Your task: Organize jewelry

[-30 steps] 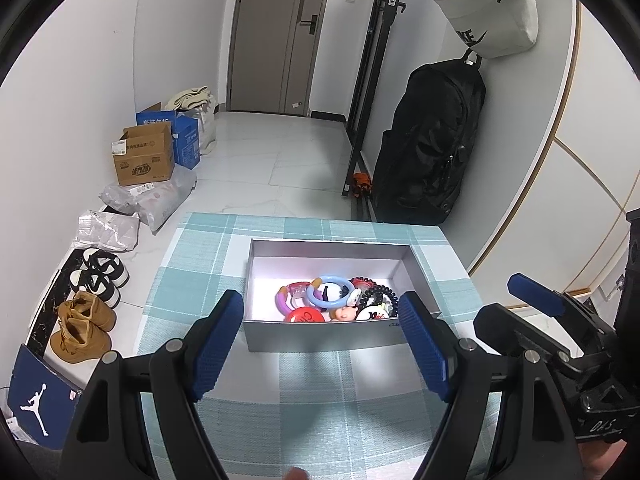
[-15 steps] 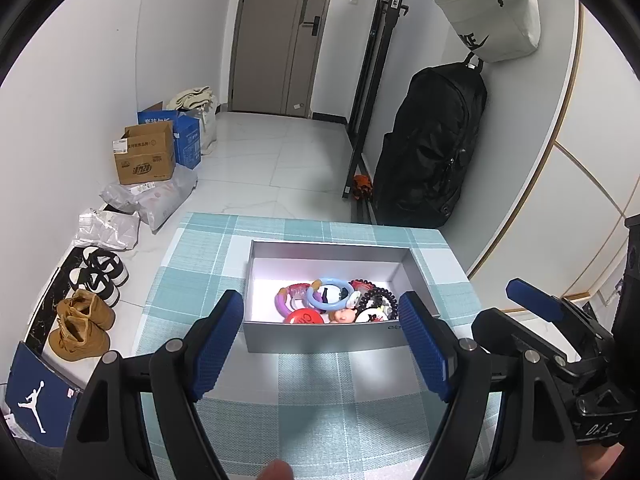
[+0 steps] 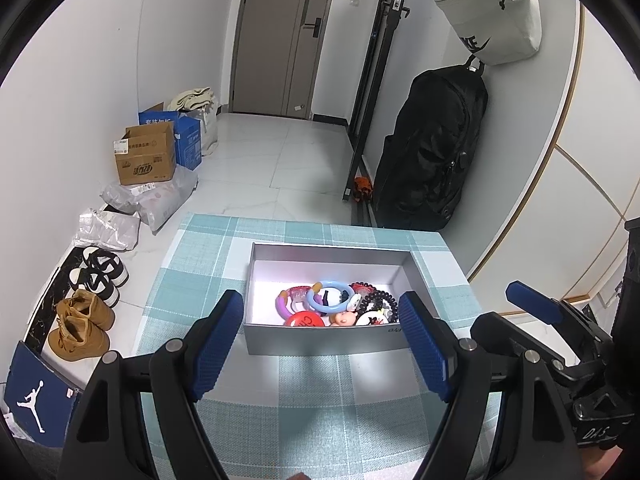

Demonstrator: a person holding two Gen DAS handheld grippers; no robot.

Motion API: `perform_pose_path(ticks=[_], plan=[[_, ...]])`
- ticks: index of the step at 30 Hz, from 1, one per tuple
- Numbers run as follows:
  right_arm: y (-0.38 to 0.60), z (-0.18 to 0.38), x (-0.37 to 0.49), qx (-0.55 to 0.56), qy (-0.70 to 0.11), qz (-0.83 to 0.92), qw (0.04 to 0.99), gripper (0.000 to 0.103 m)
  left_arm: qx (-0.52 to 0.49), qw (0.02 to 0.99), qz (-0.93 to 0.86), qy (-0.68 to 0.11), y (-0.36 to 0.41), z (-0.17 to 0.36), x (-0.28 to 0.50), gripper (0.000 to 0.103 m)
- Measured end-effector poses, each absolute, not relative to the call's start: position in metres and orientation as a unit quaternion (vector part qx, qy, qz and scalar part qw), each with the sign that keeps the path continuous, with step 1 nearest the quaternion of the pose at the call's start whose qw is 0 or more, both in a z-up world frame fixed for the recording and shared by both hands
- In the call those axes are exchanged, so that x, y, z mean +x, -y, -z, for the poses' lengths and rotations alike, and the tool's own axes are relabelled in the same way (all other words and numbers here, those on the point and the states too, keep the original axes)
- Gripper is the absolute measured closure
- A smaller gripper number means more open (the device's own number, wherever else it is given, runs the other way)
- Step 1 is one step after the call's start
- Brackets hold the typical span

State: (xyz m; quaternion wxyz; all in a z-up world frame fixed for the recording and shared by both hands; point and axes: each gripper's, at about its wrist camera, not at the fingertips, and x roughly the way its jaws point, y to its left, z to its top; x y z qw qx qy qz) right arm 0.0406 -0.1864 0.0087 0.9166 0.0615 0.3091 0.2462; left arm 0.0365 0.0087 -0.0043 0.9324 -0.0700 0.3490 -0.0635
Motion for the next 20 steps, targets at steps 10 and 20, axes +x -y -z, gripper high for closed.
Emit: perform_pose_path(ticks=[10, 20], plan=[[0.189, -0.0055, 0.0438, 0.064, -0.316, -0.24, 0.916, 0.001, -0.067, 0.929, 0.063, -0.359, -0.0064, 0.0089, 0.0377, 0.027], [0.1881, -0.0042, 0.0448, 0.063, -0.318, -0.241, 0.915, 0.001, -0.07, 0.938, 0.07, -0.332, -0.0082, 0.0011, 0.0368, 0.027]])
